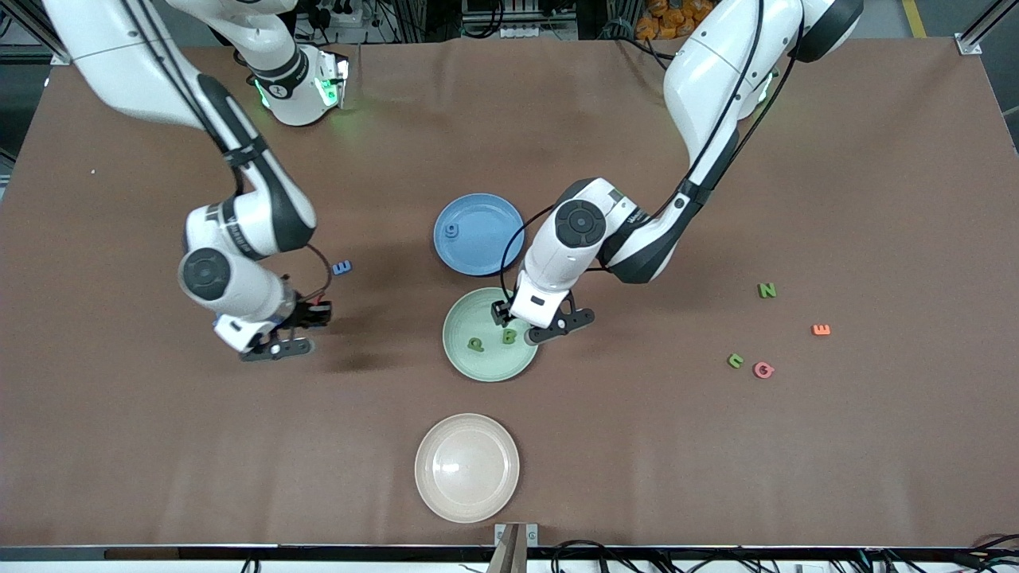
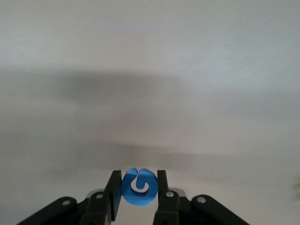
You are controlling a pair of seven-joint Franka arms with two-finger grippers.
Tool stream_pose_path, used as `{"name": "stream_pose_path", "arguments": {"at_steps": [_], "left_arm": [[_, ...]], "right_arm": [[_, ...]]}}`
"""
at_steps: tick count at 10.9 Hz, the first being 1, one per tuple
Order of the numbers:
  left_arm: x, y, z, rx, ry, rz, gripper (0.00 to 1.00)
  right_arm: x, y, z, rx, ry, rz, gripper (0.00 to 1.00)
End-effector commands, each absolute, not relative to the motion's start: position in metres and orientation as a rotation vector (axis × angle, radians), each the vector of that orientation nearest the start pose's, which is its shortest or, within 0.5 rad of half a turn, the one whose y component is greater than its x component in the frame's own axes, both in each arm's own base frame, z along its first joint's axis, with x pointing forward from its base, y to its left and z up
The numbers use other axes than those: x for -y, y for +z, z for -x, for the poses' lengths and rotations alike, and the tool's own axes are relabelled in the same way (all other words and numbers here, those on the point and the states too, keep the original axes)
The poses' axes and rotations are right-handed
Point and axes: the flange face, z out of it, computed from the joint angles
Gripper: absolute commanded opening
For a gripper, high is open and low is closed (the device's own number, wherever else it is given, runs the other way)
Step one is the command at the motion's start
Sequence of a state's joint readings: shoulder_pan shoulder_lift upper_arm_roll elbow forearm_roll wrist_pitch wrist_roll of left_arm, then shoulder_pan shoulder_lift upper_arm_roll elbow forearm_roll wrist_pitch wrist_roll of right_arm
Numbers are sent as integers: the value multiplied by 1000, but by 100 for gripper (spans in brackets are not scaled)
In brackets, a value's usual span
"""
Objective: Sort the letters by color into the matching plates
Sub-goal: 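Place the green B on the green plate while the right gripper places G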
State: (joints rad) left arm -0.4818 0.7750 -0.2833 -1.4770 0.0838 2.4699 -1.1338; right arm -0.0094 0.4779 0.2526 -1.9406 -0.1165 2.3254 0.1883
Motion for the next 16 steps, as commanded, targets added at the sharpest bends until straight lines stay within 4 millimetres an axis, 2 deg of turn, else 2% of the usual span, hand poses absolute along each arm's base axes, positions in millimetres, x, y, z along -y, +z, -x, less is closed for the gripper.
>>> {"name": "stream_pose_path", "arguments": {"at_steps": [1, 2, 4, 5, 7, 9, 10, 11, 13, 14, 16], "left_arm": [[436, 260, -601, 816, -180, 3271, 100], [395, 252, -625, 847, -205, 3198, 100], [321, 252, -660, 830, -187, 3121, 100], [288, 256, -674, 891, -181, 3094, 100], [234, 272, -693, 1028, -182, 3044, 100], [197, 282, -698, 1105, -143, 2992, 100], [178, 281, -693, 1115, -96, 2960, 100], [161, 274, -684, 1123, -52, 2935, 100], [153, 254, -671, 1129, 8, 2902, 100], [137, 246, -673, 1168, 23, 2880, 100], [128, 234, -674, 1197, 38, 2866, 100]], "right_arm": [[-234, 246, -553, 42, 169, 3109, 0], [-267, 247, -538, 0, 181, 3104, 0], [-334, 252, -500, -115, 196, 3096, 0], [-362, 254, -480, -133, 208, 3087, 0], [-404, 258, -446, -200, 238, 3073, 0], [-426, 251, -412, -193, 263, 3074, 0], [-434, 249, -401, -204, 271, 3073, 0], [-442, 248, -392, -213, 276, 3076, 0], [-446, 245, -385, -236, 277, 3073, 1], [-447, 244, -384, -235, 274, 3069, 9], [-446, 244, -385, -237, 274, 3068, 38]]}}
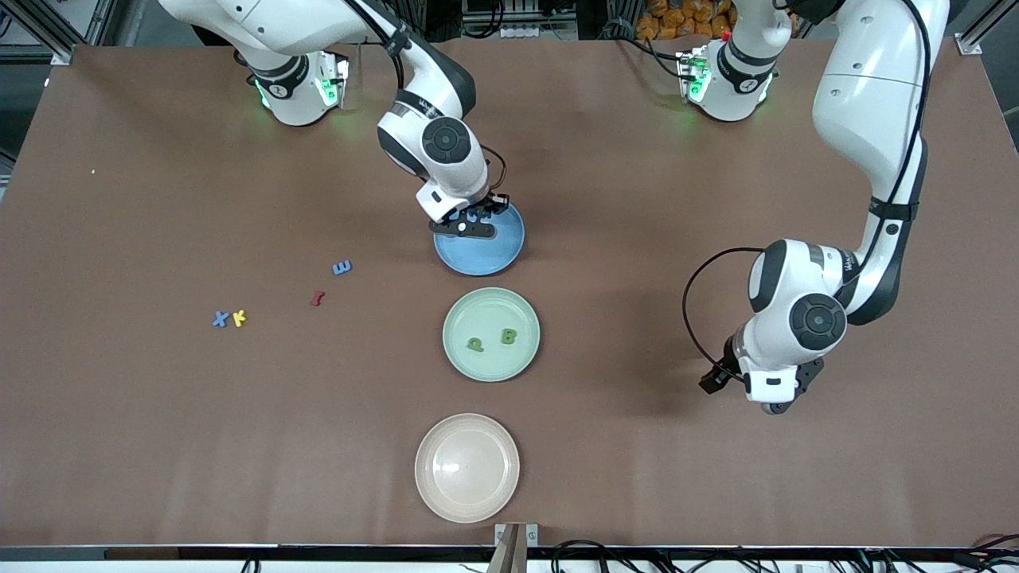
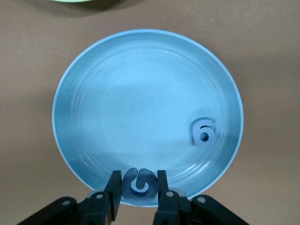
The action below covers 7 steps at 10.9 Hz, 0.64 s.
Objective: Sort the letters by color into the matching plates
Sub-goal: 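Place the green B on the green plate while the right gripper places G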
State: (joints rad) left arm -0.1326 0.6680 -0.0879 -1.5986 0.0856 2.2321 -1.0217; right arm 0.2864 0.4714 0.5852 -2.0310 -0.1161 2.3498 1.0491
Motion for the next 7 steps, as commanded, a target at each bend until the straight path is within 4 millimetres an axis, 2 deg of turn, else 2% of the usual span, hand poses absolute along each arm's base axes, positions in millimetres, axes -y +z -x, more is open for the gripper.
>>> {"name": "stream_pose_path", "arguments": {"at_steps": [1, 2, 3, 5, 7], "left_arm": [[114, 229, -677, 1231, 39, 2854, 100], [108, 220, -678, 1247, 26, 2856, 100], [103, 209, -672, 1263, -1, 2868, 100], [105, 191, -660, 1285, -51, 2889, 100], [104, 186, -659, 1305, -44, 2877, 100]], "right_arm": [[-446, 245, -386, -235, 270, 3068, 46], [-445, 244, -386, -236, 270, 3070, 52], [-444, 245, -388, -239, 268, 3070, 53], [-442, 246, -390, -243, 266, 3069, 65], [-434, 250, -399, -253, 255, 3072, 61]]}}
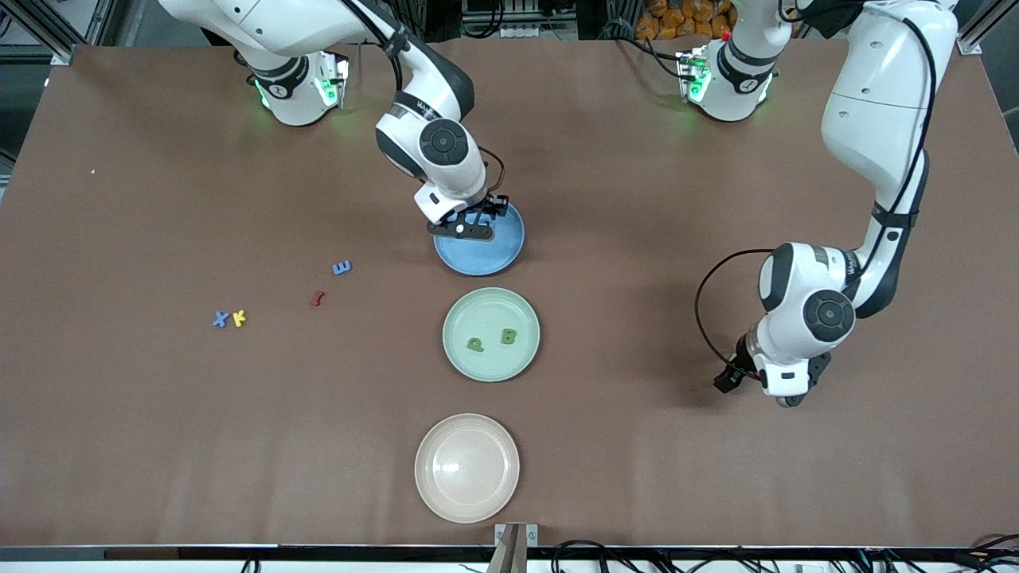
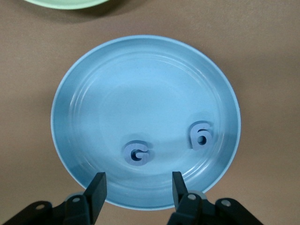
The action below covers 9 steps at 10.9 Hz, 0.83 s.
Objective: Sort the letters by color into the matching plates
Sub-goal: 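Grasp the green u with the left gripper while the right gripper reaches E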
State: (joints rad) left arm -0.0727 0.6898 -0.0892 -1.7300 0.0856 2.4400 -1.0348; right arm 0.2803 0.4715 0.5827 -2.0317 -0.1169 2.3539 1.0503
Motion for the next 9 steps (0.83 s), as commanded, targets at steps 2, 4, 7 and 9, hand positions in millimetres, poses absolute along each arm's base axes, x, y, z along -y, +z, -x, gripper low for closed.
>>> {"name": "stream_pose_path", "arguments": {"at_steps": [2, 4, 7, 9], "left_arm": [[104, 183, -657, 1302, -37, 2874, 100], [96, 177, -658, 1315, -31, 2862, 100], [86, 172, -658, 1328, -47, 2856, 100], [85, 172, -658, 1328, -45, 2856, 100]], "right_arm": [[-417, 254, -413, -235, 255, 3086, 61], [-378, 265, -431, -153, 262, 3129, 61], [-325, 264, -439, 201, 268, 3145, 68], [-301, 262, -451, 340, 272, 3130, 70]]}}
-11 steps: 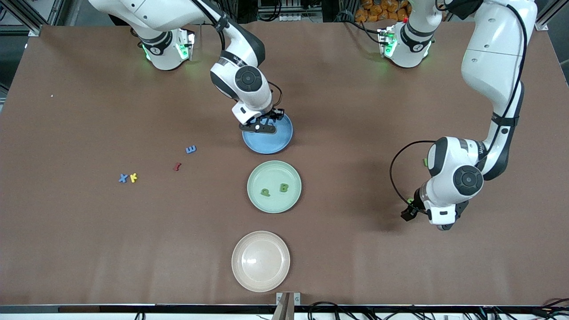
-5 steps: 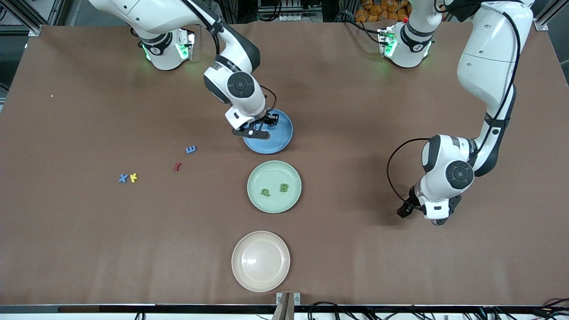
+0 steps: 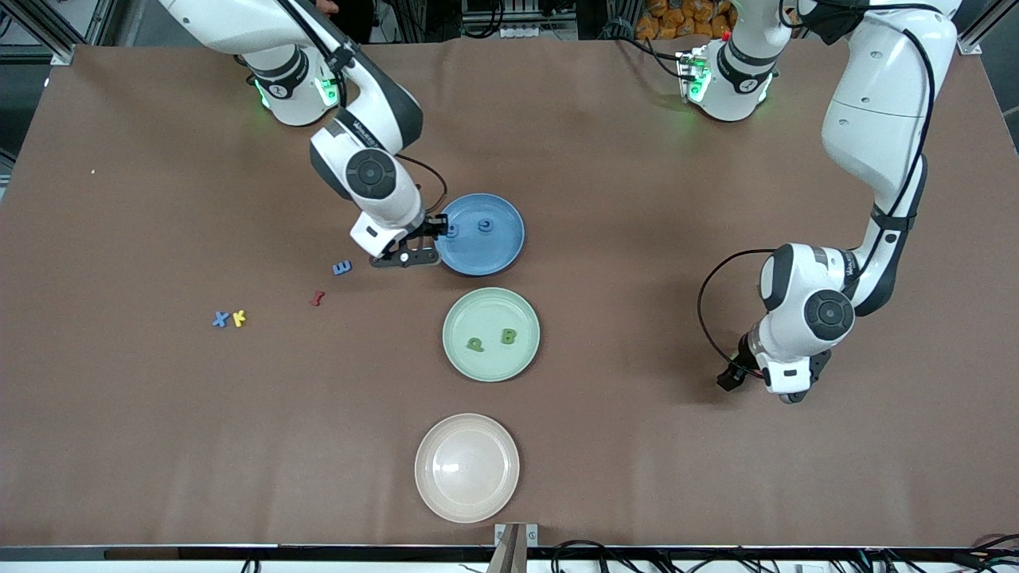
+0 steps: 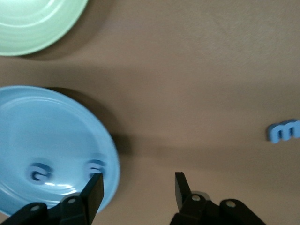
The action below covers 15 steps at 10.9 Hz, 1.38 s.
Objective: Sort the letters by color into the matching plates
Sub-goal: 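Grasp the green u with the left gripper while the right gripper reaches E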
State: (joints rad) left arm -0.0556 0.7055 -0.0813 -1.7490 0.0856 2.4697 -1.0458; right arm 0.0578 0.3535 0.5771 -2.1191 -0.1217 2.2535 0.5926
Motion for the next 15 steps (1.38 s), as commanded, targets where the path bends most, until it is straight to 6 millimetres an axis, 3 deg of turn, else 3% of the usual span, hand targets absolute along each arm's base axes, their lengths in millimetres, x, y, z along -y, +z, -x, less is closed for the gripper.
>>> {"name": "stream_pose_path", "arguments": {"at_steps": [1, 2, 3, 5, 7, 10, 12, 14, 15], "left_arm": [[85, 172, -658, 1328, -45, 2856, 96], [84, 172, -658, 1333, -45, 2854, 13], [83, 169, -656, 1331, -37, 2851, 0], [84, 169, -656, 1329, -36, 2853, 0], [84, 174, -658, 1331, -47, 2856, 0], [101, 197, -666, 1326, -99, 2889, 0], [142, 208, -667, 1326, -126, 2913, 0], [203, 225, -665, 1343, -166, 2941, 0], [239, 229, -655, 1312, -165, 2967, 0]], "right_arm": [[-287, 257, -456, 409, 274, 3137, 73], [-275, 257, -458, 464, 258, 3153, 73], [-259, 257, -459, 524, 256, 3164, 73], [-224, 255, -470, 617, 270, 3152, 73], [-201, 239, -470, 668, 270, 3145, 73], [-175, 217, -466, 693, 231, 3120, 76], [-171, 208, -463, 685, 230, 3113, 76], [-165, 193, -460, 686, 183, 3101, 77], [-164, 188, -458, 698, 186, 3097, 77]]}}
